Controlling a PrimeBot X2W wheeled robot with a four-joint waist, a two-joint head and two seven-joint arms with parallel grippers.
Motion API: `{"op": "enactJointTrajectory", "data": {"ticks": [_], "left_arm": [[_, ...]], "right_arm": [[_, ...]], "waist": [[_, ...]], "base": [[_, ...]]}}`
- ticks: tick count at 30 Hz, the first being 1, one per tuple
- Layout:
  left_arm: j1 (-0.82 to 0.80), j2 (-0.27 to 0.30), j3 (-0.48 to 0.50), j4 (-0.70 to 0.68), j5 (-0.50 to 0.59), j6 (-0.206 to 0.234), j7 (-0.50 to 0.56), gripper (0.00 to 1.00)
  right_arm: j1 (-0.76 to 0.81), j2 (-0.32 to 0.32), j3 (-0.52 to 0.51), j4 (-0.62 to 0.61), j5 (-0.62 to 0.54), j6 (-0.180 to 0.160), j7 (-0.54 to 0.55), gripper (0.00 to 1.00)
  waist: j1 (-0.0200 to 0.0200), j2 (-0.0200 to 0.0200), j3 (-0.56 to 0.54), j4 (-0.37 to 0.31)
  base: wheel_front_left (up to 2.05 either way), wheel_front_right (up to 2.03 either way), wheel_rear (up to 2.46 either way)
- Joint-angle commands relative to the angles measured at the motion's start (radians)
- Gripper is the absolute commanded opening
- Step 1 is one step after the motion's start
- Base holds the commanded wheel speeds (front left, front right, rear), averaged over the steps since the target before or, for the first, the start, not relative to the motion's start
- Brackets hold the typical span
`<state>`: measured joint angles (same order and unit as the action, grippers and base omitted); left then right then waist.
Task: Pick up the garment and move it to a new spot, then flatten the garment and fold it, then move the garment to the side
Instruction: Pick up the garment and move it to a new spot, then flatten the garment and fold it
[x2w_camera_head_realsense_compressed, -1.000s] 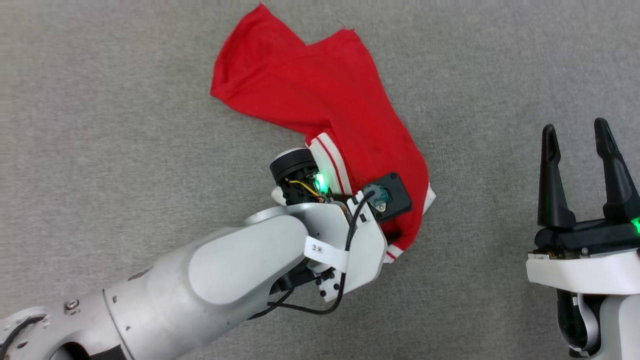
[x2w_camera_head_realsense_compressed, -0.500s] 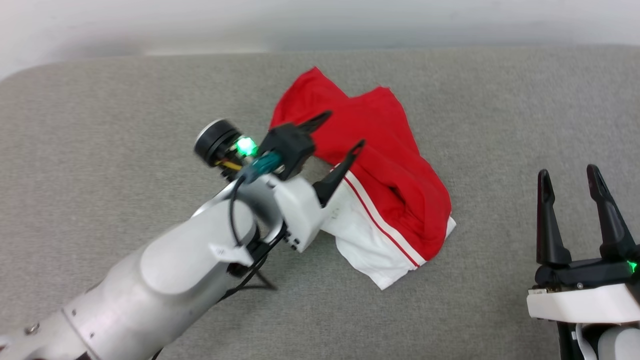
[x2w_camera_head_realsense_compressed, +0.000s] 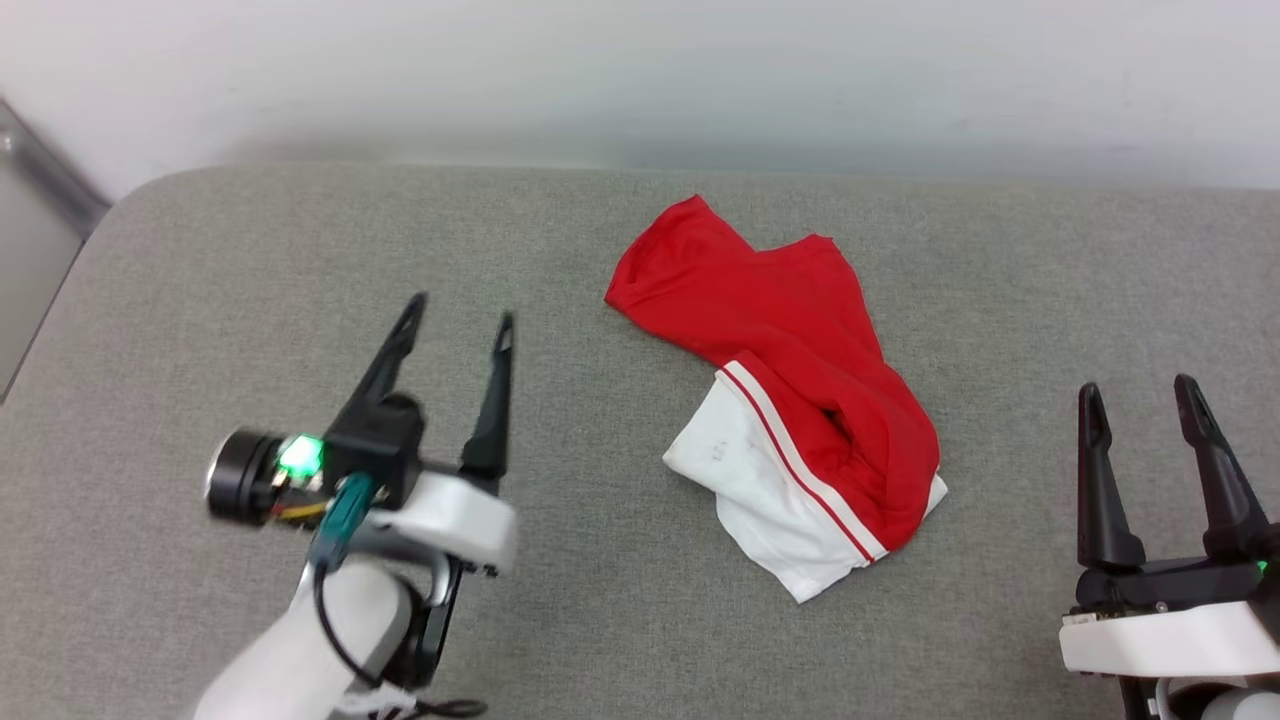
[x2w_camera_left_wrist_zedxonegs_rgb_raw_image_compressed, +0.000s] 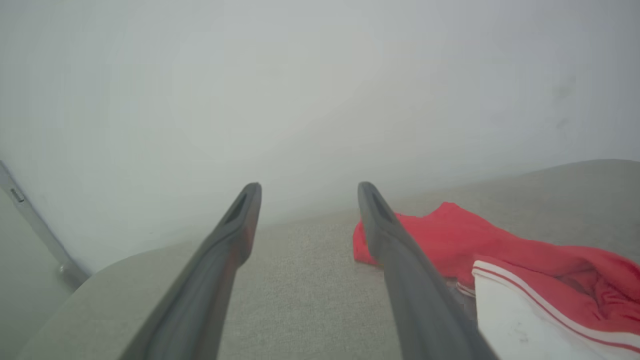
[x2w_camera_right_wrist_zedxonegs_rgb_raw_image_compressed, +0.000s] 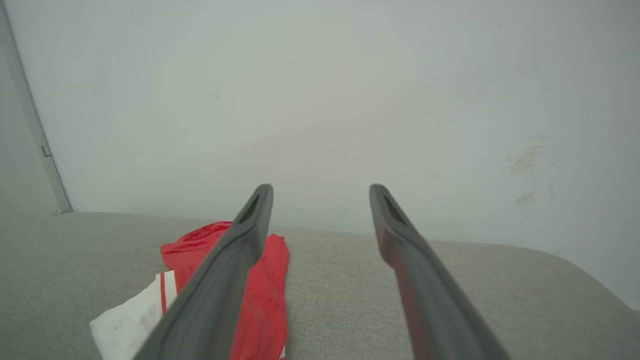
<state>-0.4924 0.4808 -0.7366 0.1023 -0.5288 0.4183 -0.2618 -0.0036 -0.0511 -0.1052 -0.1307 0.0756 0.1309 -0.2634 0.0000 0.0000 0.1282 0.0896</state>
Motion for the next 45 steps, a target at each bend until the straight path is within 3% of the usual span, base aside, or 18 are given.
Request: {"op": "enactJointTrajectory", "data": {"ticks": [1, 5, 14, 21, 38, 45], "left_arm": [[0.069, -0.015, 0.06, -0.03, 0.037, 0.016, -0.004, 1.0], [0.207, -0.057, 0.19, -0.076, 0.115, 0.026, -0.003, 1.0], [0.397, -0.18, 0.365, -0.095, 0.264, -0.049, -0.004, 1.0], [0.465, -0.258, 0.438, -0.077, 0.339, -0.124, -0.004, 1.0], [0.514, -0.337, 0.553, -0.051, 0.433, -0.235, -0.004, 1.0], [0.424, -0.35, 0.564, -0.066, 0.451, -0.305, -0.004, 1.0]], "right_arm": [[0.012, 0.002, -0.002, 0.003, -0.006, 0.0, -0.002, 1.0], [0.026, 0.002, -0.004, 0.01, -0.005, 0.0, -0.002, 1.0], [0.072, 0.002, -0.007, 0.037, 0.015, 0.0, -0.002, 1.0], [0.111, 0.002, 0.0, 0.052, 0.039, 0.0, -0.002, 1.0], [0.132, 0.002, 0.008, 0.061, 0.053, 0.0, -0.002, 1.0], [0.106, 0.002, 0.007, 0.057, 0.05, 0.0, -0.002, 1.0]], "waist": [[0.0, 0.0, -0.01, 0.001], [0.0, 0.0, -0.026, -0.001], [0.0, 0.0, -0.074, -0.006], [0.0, 0.0, -0.095, -0.014], [0.0, 0.0, -0.105, -0.029], [0.0, 0.0, -0.089, -0.037]], "base": [[0.0, 0.0, 0.0], [0.0, 0.0, 0.0], [0.0, 0.0, 0.0], [0.0, 0.0, 0.0], [0.0, 0.0, 0.0], [0.0, 0.0, 0.0]]}}
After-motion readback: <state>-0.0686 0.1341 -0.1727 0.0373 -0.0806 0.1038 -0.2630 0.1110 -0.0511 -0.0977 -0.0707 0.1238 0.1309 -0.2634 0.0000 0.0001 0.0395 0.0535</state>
